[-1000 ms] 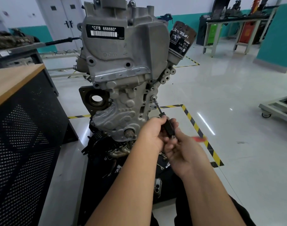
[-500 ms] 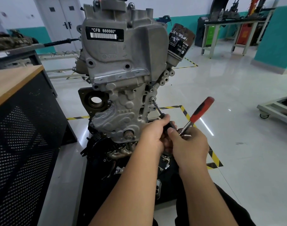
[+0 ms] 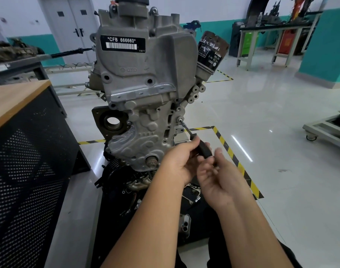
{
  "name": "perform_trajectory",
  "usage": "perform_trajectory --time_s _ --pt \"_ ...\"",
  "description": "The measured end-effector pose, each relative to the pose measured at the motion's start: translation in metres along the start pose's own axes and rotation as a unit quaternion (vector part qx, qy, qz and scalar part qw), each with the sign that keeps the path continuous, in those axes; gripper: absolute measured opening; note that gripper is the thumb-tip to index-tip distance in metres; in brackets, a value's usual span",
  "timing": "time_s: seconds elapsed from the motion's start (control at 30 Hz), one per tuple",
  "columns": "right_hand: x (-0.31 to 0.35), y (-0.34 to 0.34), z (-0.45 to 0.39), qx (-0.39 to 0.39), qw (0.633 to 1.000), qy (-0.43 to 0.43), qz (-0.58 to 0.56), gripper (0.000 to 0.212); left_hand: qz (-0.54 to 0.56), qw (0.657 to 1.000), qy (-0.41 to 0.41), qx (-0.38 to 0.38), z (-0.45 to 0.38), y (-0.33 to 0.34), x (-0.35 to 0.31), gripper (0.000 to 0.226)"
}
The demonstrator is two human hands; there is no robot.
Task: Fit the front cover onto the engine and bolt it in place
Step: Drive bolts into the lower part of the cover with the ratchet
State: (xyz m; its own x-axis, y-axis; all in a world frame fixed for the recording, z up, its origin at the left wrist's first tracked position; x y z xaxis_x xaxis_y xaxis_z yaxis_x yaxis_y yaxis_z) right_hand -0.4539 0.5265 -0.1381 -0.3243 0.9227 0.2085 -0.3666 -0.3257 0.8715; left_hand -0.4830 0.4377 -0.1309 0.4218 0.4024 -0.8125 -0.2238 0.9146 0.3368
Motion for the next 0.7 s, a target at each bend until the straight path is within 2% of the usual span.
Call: perform_trajectory --time_s 0.03,0.07,0.1,0.13,0.17,0.2,0.23,0.27,0.3,0.33,0.37,0.4,0.43,0.47,0.5,0.53,0.57,0.6,0.63,0.67,0.7 --pt "0.000 -0.001 -0.001 -0.010 0.998 0.027 -0.051 0.018 0.002 1.000 0.001 -0.010 -0.001 -0.001 0.000 0.029" --pt "0.003 -0.004 -0.003 -0.018 1.000 0.003 -0.012 0.016 -0.007 1.000 0.002 -0.023 -0.002 -0.002 0.001 0.027" --pt "0.008 -0.006 -0.006 -0.023 0.993 -0.057 0.102 0.013 -0.020 0.999 0.005 -0.036 -0.002 -0.001 0.001 0.023" --pt "0.015 -0.007 -0.009 -0.044 0.965 -0.132 0.221 0.012 -0.026 0.999 0.009 -0.043 -0.004 -0.001 0.003 0.019" --pt "0.021 -0.007 -0.010 -0.073 0.919 -0.209 0.328 0.014 -0.021 0.999 0.009 -0.043 -0.004 0.001 0.004 0.018" --pt "0.022 -0.005 -0.009 -0.074 0.891 -0.248 0.374 0.018 -0.017 0.999 0.007 -0.038 -0.005 0.001 0.004 0.020" --pt "0.021 -0.005 -0.009 -0.074 0.884 -0.270 0.374 0.020 -0.017 0.999 0.003 -0.029 -0.004 0.001 0.004 0.025" --pt "0.018 -0.003 -0.007 -0.054 0.906 -0.250 0.338 0.020 -0.021 1.000 -0.002 -0.018 -0.003 0.001 0.003 0.029" --pt "0.011 -0.001 -0.005 -0.015 0.946 -0.184 0.268 0.018 -0.017 1.000 -0.008 -0.004 -0.001 0.001 0.001 0.032" --pt "0.002 0.002 0.000 0.026 0.985 -0.096 0.144 0.015 -0.008 1.000 -0.013 0.008 0.000 0.000 0.000 0.033" --pt "-0.002 0.002 0.001 0.030 0.997 -0.032 0.060 0.014 -0.001 1.000 -0.018 0.012 0.002 0.000 -0.001 0.034" --pt "-0.004 0.000 0.000 0.026 0.999 -0.017 0.044 0.013 -0.008 1.000 -0.020 0.003 0.001 0.000 0.000 0.036" --pt "-0.001 -0.002 -0.001 0.015 0.991 -0.058 0.120 0.009 -0.018 1.000 -0.022 -0.008 0.001 0.000 0.001 0.039" --pt "0.005 -0.005 -0.005 -0.014 0.961 -0.129 0.244 0.004 -0.020 0.999 -0.020 -0.015 -0.002 0.000 0.002 0.043" --pt "0.014 -0.007 -0.007 -0.056 0.909 -0.209 0.355 0.003 -0.011 1.000 -0.022 -0.014 -0.002 0.002 0.003 0.044" --pt "0.018 -0.006 -0.007 -0.076 0.859 -0.275 0.425 0.008 -0.006 1.000 -0.023 -0.010 -0.003 0.003 0.004 0.041" --pt "0.018 -0.007 -0.009 -0.075 0.842 -0.308 0.437 0.011 -0.009 1.000 -0.026 -0.007 -0.003 0.004 0.004 0.038" --pt "0.015 -0.006 -0.007 -0.066 0.854 -0.308 0.414 0.011 -0.017 1.000 -0.024 -0.005 -0.003 0.002 0.004 0.039" --pt "0.008 -0.005 -0.005 -0.045 0.896 -0.253 0.361 0.011 -0.029 0.999 -0.024 -0.003 -0.001 0.001 0.003 0.042" --pt "0.002 -0.003 -0.004 -0.014 0.951 -0.177 0.251 0.014 -0.040 0.999 -0.023 -0.001 -0.001 -0.001 0.002 0.046" --pt "-0.003 -0.004 -0.004 -0.007 0.981 -0.107 0.160 0.017 -0.036 0.999 -0.022 0.002 -0.002 -0.002 0.002 0.046"
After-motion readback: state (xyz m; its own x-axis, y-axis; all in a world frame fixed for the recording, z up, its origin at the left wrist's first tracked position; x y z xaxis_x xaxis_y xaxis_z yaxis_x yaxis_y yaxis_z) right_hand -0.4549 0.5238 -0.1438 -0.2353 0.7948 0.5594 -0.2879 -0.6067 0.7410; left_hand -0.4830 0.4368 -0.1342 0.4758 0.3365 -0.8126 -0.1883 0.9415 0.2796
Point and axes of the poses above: each hand's wrist, its own z-axis away from the middle knuckle, its own y-axis out of the palm, x = y × z, the point moved 4 cm from there along -z, towards the middle knuckle, and after that the axes turned 6 degrees about -z, right-handed, at the moved point
